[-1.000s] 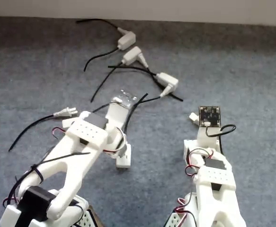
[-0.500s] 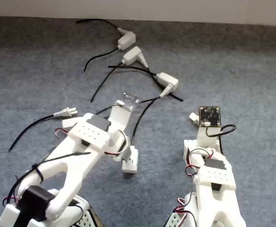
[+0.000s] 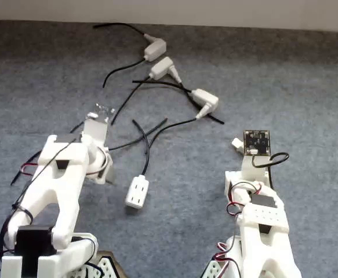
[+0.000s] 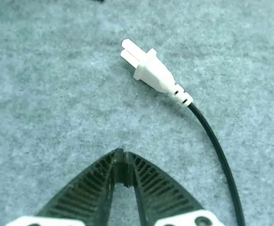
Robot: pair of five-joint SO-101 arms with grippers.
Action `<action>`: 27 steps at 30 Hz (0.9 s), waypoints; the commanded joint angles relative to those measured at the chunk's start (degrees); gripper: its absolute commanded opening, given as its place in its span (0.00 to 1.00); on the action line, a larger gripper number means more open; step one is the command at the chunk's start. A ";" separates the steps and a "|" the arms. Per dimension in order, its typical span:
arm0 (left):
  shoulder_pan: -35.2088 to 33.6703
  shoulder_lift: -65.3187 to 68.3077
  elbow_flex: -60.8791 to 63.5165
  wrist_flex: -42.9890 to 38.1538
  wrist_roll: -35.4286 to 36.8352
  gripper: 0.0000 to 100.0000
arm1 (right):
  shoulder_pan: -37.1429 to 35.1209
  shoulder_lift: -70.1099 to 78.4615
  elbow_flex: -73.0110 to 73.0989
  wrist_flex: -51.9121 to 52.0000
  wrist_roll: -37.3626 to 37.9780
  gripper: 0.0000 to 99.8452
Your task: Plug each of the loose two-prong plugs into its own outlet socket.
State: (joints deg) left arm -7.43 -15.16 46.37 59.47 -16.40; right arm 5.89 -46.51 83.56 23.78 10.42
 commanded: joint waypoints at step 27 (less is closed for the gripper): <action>-7.16 16.22 -50.59 21.45 -38.86 0.23 | -0.40 -0.31 -0.13 -1.01 -0.26 0.01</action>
State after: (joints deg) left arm -12.88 -0.84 1.45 81.54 -44.35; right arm 5.89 -46.51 83.56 23.78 10.42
